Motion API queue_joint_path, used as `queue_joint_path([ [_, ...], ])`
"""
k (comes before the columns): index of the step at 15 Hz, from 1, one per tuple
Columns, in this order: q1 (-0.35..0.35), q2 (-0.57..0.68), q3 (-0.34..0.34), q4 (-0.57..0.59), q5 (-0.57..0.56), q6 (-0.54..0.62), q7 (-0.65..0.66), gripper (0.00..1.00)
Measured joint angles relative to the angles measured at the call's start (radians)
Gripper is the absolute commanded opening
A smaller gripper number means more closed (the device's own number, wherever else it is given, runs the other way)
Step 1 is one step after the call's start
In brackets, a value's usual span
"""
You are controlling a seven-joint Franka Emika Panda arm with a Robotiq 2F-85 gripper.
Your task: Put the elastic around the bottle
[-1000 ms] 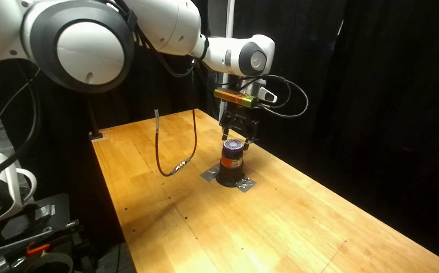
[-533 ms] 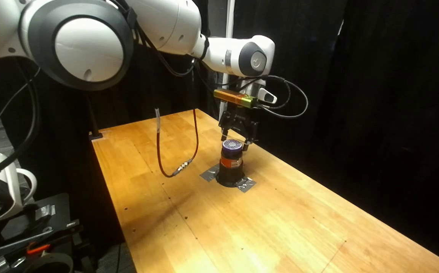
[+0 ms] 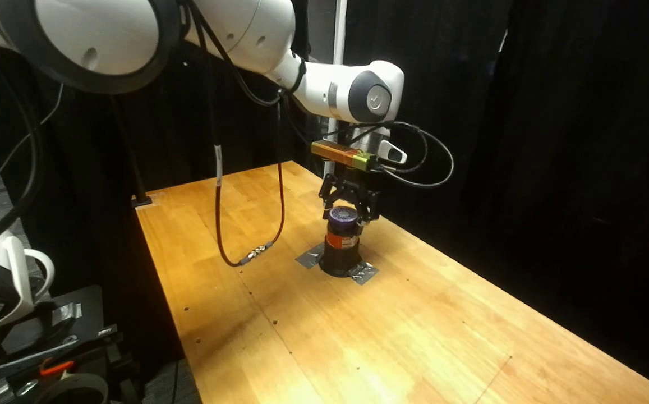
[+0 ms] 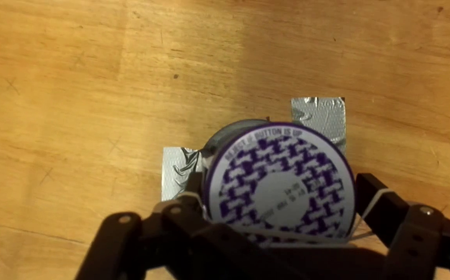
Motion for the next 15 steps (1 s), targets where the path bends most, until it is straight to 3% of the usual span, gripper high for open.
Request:
queue_joint_path([
  [6,-0.005,-0.143,0.0,-0.25,0.0,0.155,0.005,1.0],
  [15,0.011,-0.367,0.0,-0.679,-0.039,0.551,0.07,1.0],
])
